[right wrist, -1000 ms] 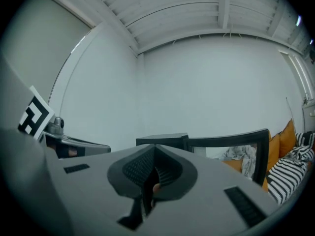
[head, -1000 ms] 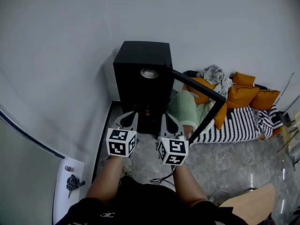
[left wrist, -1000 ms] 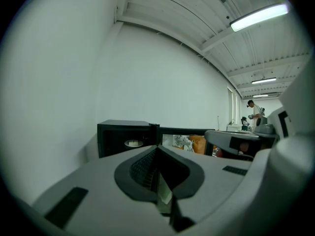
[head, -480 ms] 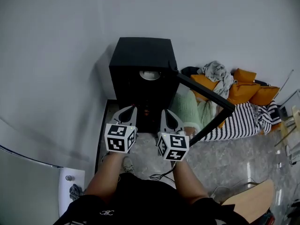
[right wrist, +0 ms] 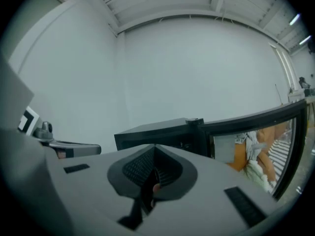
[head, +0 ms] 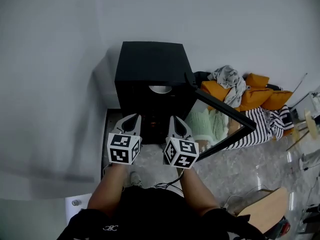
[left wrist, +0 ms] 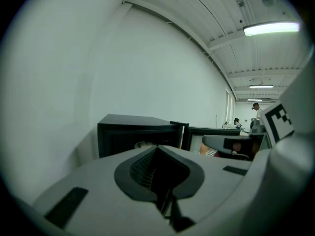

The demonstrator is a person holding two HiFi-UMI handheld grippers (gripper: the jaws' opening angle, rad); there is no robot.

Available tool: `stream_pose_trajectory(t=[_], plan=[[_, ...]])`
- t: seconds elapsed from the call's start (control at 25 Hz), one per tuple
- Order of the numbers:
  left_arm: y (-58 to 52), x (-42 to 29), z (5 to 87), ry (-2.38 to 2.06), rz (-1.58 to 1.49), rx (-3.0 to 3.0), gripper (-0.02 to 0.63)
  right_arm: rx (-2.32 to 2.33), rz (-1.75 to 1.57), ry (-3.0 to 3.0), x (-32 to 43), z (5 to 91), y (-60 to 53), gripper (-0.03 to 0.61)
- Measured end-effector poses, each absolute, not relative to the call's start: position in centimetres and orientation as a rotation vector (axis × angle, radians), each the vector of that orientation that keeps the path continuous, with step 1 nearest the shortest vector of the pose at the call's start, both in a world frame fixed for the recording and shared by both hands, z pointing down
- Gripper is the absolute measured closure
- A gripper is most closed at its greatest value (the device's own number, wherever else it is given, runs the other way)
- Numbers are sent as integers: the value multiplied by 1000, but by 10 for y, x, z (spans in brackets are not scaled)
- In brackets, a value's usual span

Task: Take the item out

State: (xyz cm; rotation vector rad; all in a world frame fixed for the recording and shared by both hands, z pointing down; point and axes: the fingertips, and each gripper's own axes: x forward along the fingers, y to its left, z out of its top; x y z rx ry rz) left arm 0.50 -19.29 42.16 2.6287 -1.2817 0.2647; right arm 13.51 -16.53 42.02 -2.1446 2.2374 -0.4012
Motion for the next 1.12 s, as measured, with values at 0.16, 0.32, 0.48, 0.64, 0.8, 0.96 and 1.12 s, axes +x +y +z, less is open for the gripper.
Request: stream_pose_trajectory(t=[0.16, 0.32, 0.48, 0.64, 0.8, 0.96, 1.12], plan=[[-223, -12, 429, -1257, 262, 2604, 606, -2152, -474, 2182, 127, 424, -194, 575], [-247, -17, 438, -1250, 314, 2636, 606, -2200, -438, 2167, 119, 425, -215, 575], [-257, -6, 448, -1163, 348, 2681, 606, -2253, -444, 2133, 119, 432, -230, 575], [-262, 3, 456, -1088, 371, 2716, 607, -2293, -511, 2075, 124, 444, -239, 575], [-268, 3, 462, -1069, 371, 2705, 607, -2229, -672, 2004, 129, 455, -248, 575], [-275, 3, 467, -1071, 380, 2680, 607, -1939, -950, 1820, 138, 461, -258, 575], [-279, 8, 465, -1092, 373, 2668, 606, -1720, -1122, 1645, 157, 470, -271, 575]])
